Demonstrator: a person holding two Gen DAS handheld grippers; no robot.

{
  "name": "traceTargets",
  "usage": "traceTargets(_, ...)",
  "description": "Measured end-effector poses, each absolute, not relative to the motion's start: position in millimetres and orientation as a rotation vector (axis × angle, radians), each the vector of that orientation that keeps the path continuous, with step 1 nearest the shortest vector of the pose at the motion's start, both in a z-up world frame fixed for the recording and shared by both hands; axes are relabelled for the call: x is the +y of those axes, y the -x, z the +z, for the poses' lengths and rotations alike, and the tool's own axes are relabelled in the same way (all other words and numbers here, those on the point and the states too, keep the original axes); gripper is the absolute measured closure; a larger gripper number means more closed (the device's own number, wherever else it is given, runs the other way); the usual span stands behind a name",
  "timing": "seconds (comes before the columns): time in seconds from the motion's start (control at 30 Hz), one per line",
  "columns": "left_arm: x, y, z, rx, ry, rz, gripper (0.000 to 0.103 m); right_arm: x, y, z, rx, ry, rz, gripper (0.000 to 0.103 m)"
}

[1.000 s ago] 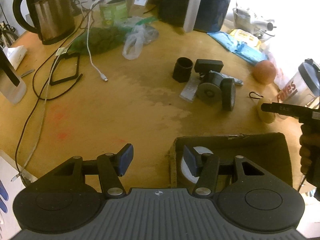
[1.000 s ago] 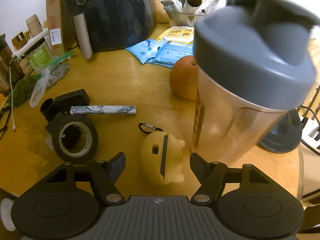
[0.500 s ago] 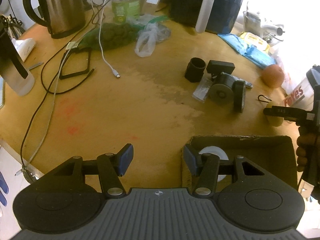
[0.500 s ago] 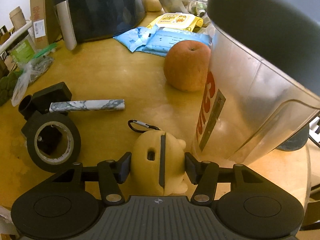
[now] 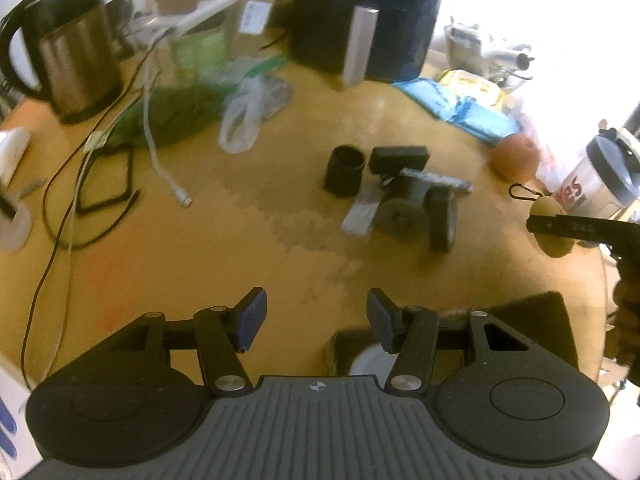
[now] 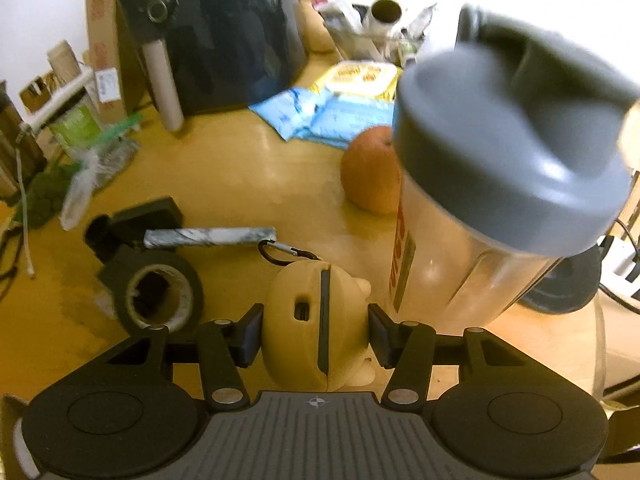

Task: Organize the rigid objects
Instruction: 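Grasp the yellow dog-face pouch with the right gripper while the left gripper moves toward the black cup, then grasp the small black cup with the left gripper while the right gripper holds the pouch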

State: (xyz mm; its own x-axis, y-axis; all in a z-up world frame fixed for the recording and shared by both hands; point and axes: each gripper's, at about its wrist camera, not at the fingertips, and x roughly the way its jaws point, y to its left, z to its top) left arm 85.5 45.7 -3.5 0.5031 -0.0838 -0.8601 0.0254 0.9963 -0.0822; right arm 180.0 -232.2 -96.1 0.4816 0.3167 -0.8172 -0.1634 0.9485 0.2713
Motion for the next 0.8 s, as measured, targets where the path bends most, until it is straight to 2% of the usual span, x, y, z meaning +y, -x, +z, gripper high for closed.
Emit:
traceTargets(0.37,26.3,-126.5,-8.0,0.981,0.003,-0.131,0.048,-246.6,-154.7,-54.5,0.989,-0.234,0.339,0.046)
traceTargets(0.8,15.1,-171.0,-28.7,0.946,-0.051,-0.146,0.048,-255.2,-124.9,-41.2,1.005,-0.294,0.317,0.046)
